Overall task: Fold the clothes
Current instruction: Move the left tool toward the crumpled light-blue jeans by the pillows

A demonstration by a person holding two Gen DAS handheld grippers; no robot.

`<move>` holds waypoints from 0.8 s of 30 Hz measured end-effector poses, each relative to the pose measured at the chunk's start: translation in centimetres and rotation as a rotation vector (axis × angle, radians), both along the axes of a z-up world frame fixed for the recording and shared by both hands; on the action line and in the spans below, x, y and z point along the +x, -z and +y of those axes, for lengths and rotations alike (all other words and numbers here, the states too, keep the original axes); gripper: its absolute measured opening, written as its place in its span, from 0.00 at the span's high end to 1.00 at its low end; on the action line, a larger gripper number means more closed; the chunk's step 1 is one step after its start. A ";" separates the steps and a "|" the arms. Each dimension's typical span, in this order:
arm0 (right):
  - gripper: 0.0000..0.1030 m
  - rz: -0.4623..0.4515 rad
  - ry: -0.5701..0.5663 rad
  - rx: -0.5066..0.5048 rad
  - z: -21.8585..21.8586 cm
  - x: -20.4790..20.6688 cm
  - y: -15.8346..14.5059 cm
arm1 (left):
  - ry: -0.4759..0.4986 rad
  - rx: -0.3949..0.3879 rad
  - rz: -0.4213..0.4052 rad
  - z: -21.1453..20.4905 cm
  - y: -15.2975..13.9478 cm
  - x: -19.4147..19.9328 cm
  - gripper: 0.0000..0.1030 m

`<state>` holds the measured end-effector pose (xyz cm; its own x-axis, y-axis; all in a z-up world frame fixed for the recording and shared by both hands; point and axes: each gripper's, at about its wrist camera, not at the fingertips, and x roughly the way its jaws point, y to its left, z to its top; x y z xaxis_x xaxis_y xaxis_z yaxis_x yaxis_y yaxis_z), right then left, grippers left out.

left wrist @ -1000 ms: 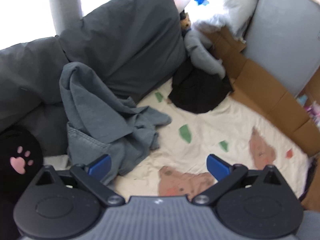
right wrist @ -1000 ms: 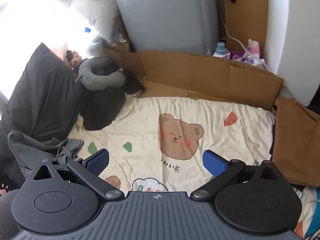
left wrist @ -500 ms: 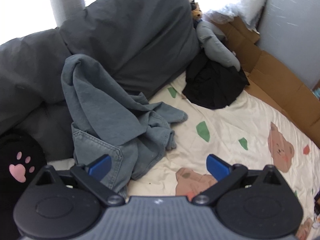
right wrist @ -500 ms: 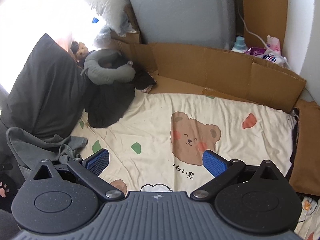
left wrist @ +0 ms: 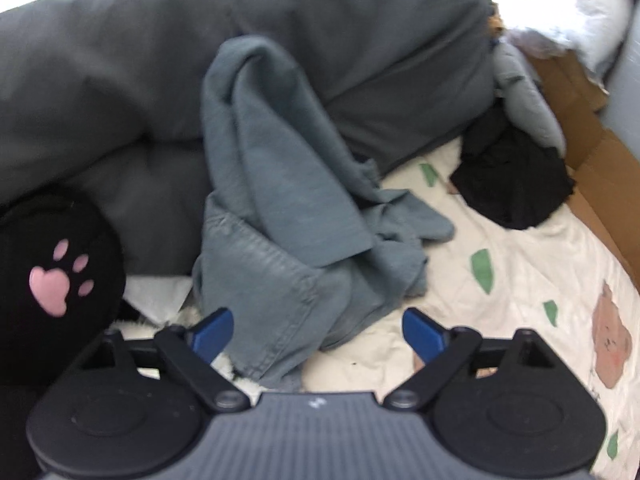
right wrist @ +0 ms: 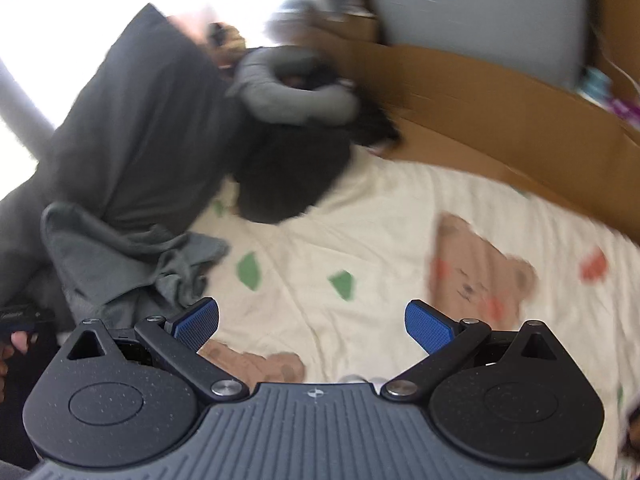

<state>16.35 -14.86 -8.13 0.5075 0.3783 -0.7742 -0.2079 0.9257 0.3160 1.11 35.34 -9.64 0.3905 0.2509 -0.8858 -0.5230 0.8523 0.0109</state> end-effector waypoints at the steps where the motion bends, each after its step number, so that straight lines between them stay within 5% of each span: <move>1: 0.01 -0.007 -0.037 0.000 0.9 0.5 0.4 | -0.009 0.002 0.002 0.3 0.4 -0.2 0.10; 11: 0.01 -0.055 -0.201 -0.026 6.9 2.8 5.0 | -0.039 -0.010 0.004 1.9 5.5 -0.9 0.09; 18: 0.02 -0.005 -0.197 -0.012 9.2 3.5 10.6 | -0.024 0.034 -0.006 3.6 10.2 0.2 0.07; 24: 0.02 -0.003 -0.174 0.006 9.7 3.9 13.7 | -0.059 0.061 -0.061 5.7 10.3 0.9 0.04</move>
<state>20.27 -5.13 -21.86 0.4364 0.4651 -0.7702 -0.3662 0.8737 0.3201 1.96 40.99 -19.91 0.4263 0.3279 -0.8431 -0.5734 0.8188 0.0284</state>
